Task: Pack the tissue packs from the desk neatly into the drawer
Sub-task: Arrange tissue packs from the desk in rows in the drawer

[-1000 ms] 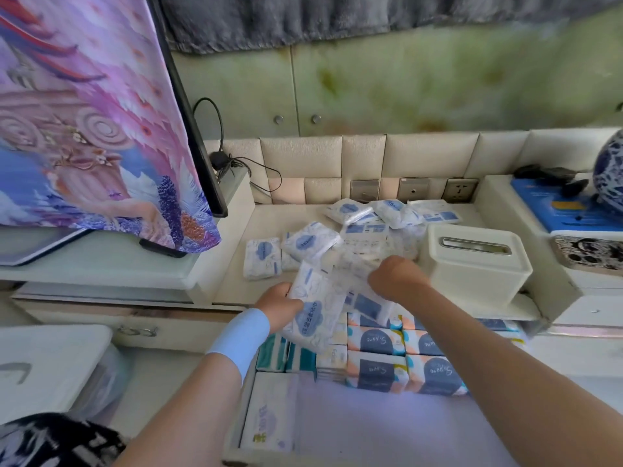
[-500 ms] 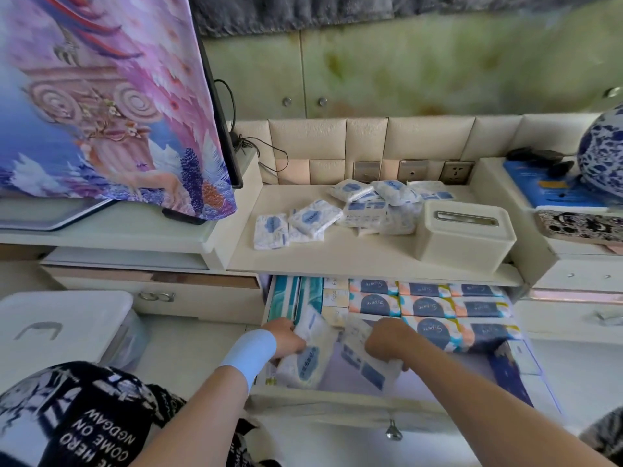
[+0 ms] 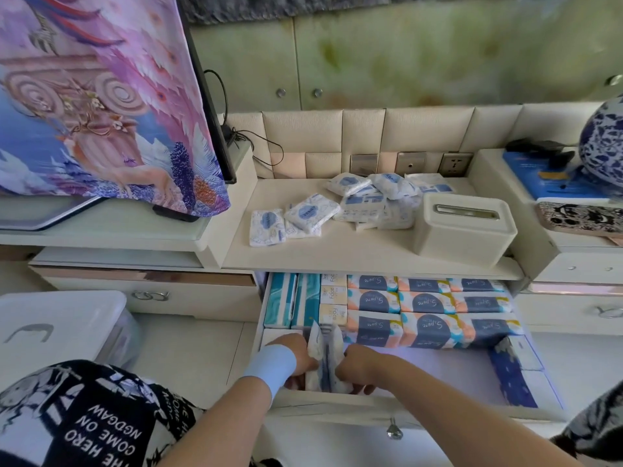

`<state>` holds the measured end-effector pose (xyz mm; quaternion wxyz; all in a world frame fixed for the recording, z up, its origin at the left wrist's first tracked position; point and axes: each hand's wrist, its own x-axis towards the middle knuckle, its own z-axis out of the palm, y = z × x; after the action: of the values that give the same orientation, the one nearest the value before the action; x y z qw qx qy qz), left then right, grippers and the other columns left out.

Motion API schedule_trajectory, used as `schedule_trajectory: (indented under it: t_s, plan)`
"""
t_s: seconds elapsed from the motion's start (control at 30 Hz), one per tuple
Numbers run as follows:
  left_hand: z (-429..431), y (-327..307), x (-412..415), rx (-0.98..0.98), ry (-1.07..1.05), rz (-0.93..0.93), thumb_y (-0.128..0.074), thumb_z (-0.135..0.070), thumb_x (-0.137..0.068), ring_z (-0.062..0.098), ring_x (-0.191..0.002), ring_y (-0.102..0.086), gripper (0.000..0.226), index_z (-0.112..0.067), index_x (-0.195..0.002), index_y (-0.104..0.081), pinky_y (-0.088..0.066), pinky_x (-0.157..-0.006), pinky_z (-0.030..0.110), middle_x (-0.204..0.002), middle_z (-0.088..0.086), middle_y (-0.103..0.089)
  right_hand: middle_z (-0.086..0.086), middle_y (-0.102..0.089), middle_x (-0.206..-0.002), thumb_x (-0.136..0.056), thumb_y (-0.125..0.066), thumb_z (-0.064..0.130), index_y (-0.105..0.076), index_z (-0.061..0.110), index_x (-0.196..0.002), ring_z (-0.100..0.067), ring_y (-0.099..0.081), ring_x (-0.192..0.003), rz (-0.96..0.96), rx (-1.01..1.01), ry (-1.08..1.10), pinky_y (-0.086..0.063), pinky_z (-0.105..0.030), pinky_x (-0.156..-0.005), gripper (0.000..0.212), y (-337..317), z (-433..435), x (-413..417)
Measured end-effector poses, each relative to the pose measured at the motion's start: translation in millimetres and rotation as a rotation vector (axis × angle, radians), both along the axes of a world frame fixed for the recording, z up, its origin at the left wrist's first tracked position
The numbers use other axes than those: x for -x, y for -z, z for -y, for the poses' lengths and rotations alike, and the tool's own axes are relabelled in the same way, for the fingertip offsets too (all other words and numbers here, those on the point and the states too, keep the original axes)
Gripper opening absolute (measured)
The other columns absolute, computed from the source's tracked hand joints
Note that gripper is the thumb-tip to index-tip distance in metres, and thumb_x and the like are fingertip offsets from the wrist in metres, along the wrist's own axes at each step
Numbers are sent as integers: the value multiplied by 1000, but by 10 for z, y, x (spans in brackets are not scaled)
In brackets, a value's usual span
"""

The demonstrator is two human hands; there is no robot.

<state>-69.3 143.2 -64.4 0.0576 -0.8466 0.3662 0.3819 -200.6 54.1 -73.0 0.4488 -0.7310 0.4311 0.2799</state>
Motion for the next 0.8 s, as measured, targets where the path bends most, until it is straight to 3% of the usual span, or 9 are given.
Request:
schedule_trajectory:
  t_s: [0.1,0.2,0.3,0.4,0.57,0.7,0.8]
  plan:
    - [18,-5,-66,46,93,88,-61,-51,-83,21,-84,-60,45,-19,-114,-61,-51,-76,31,-98,2,-65,-3,-68,-108,-95,-57,32,-51,20,-124,-18,-71,-94,51,-114,-16,-57,-37,-91,32,19,4,-71]
    - [5,-17,-145,225,90,153,-66,-47,-83,17,-87,-58,34,-23,-105,-55,-49,-76,31,-98,-4,-60,-6,-62,-114,-93,-55,35,-42,21,-135,-24,-71,-95,107,-160,58,-59,-40,-87,46,44,16,-134]
    - [-28,40,-206,378,115,159,-66,-40,-86,15,-105,-52,37,-29,-117,-49,-49,-87,34,-116,-5,-52,-10,-55,-119,-94,-49,21,-36,24,-143,-28,-67,-99,165,-228,213,-61,-42,-79,51,81,4,-200]
    - [-86,117,-217,435,169,166,-60,-34,-92,19,-123,-41,48,-33,-135,-40,-46,-97,39,-132,-4,-41,-16,-58,-121,-96,-43,7,-49,20,-128,-36,-67,-101,210,-395,339,-59,-51,-83,35,107,-41,-275]
    - [-211,213,-228,412,326,289,-54,-45,-92,19,-135,-26,61,-39,-147,-29,-32,-112,40,-146,-6,-28,-15,-60,-106,-98,-54,22,-52,14,-114,-38,-71,-86,285,-288,383,-62,-45,-69,19,120,-34,-353]
    - [-245,185,-286,365,278,226,-61,-43,-89,20,-138,-23,65,-34,-147,-33,-33,-112,38,-149,-5,-22,-12,-59,-108,-93,-61,19,-36,21,-129,-35,-72,-79,312,-285,359,-62,-44,-68,44,160,-41,-379]
    - [-235,139,-288,419,231,212,-63,-40,-89,18,-130,-36,55,-31,-139,-40,-43,-102,36,-140,-5,-31,-9,-56,-111,-95,-55,19,-37,22,-138,-33,-71,-85,267,-270,361,-62,-42,-69,47,172,-30,-385]
